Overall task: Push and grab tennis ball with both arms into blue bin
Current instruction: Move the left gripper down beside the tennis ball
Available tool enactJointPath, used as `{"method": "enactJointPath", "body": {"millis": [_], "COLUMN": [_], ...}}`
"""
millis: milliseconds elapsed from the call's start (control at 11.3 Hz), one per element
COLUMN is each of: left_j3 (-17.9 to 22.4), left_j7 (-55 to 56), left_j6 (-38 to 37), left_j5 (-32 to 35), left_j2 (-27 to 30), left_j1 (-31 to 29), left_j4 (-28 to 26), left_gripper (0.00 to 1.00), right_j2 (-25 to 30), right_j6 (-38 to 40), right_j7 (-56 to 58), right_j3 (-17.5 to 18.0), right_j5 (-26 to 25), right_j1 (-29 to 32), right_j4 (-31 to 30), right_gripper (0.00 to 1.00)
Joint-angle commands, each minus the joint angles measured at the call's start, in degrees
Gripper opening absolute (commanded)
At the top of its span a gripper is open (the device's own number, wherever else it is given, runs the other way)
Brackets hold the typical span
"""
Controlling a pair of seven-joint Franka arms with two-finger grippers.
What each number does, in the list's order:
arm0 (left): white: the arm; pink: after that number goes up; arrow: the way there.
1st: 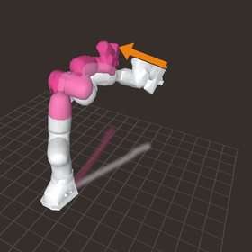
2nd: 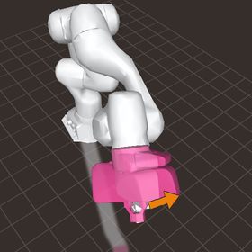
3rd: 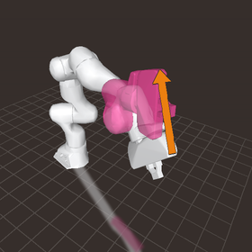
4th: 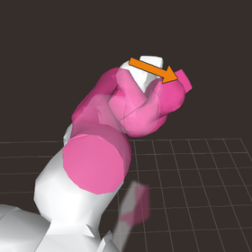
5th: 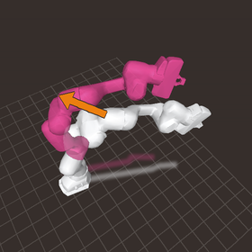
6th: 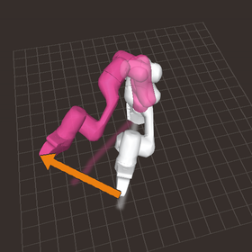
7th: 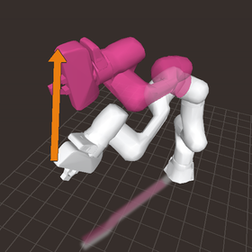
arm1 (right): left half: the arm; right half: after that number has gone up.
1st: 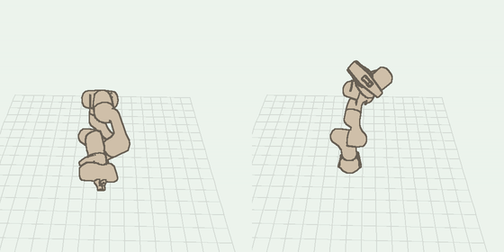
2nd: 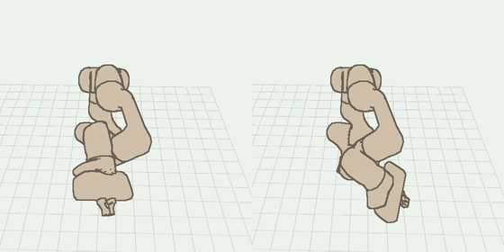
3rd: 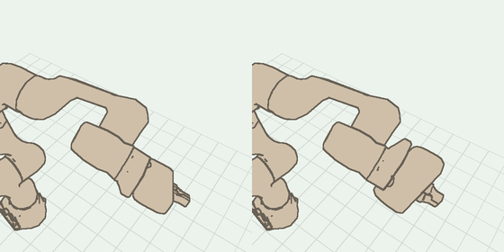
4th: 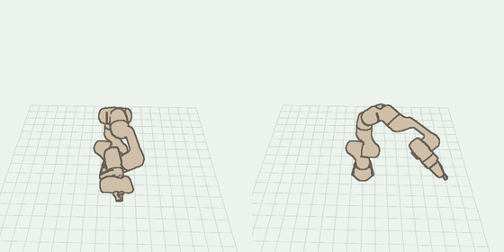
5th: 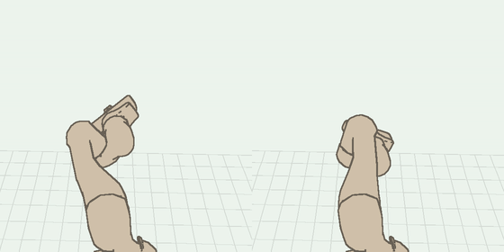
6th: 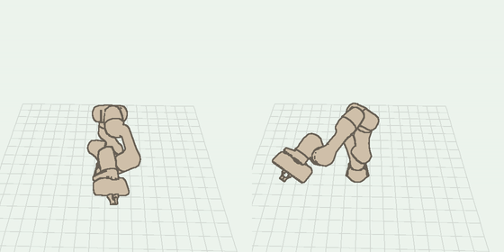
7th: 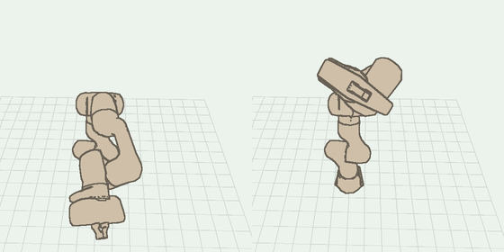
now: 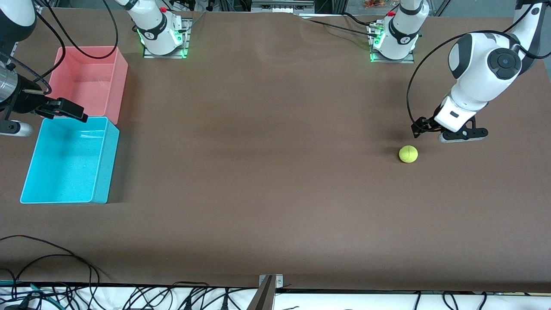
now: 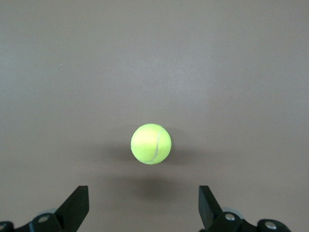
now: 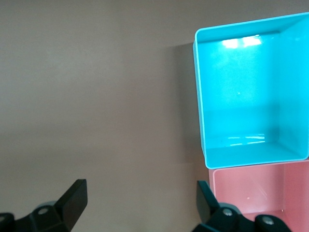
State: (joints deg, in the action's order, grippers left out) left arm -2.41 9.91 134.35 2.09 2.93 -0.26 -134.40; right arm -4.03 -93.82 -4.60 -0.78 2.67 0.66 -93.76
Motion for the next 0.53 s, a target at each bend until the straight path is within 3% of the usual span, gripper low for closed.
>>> {"method": "enactJointPath", "body": {"millis": [0, 88, 176, 353, 441], "left_j3": [-0.14, -0.14, -0.14, -0.14, -0.14], "left_j7": [-0.5, -0.59, -2.07, -11.7, -16.8], "left_j6": [2.5, 3.81, 5.99, 7.86, 7.77], "left_j5": [1.15, 1.33, 1.42, 2.73, 2.83], "left_j2": [-0.11, -0.46, -0.81, -1.08, -0.99], "left_j1": [-0.53, -0.53, -0.53, -0.62, -0.62], "left_j4": [-2.44, -3.67, -5.42, -6.66, -6.67], "left_gripper": [0.98, 0.93, 0.81, 0.53, 0.3], "right_j2": [-0.45, -0.45, -0.45, -0.45, -0.45], "right_j6": [0.65, 0.65, 0.57, 0.65, 0.57], "right_j7": [0.73, 0.64, 0.64, 0.73, 0.73], "right_j3": [0.08, 0.08, 0.08, 0.08, -0.01], "right_j5": [1.37, 1.28, 1.37, 1.37, 1.37], "right_j1": [0.22, 0.13, 0.13, 0.13, 0.22], "right_j4": [1.13, 1.13, 1.13, 1.39, 1.39], "right_gripper": [1.0, 1.0, 1.0, 1.0, 1.0]}}
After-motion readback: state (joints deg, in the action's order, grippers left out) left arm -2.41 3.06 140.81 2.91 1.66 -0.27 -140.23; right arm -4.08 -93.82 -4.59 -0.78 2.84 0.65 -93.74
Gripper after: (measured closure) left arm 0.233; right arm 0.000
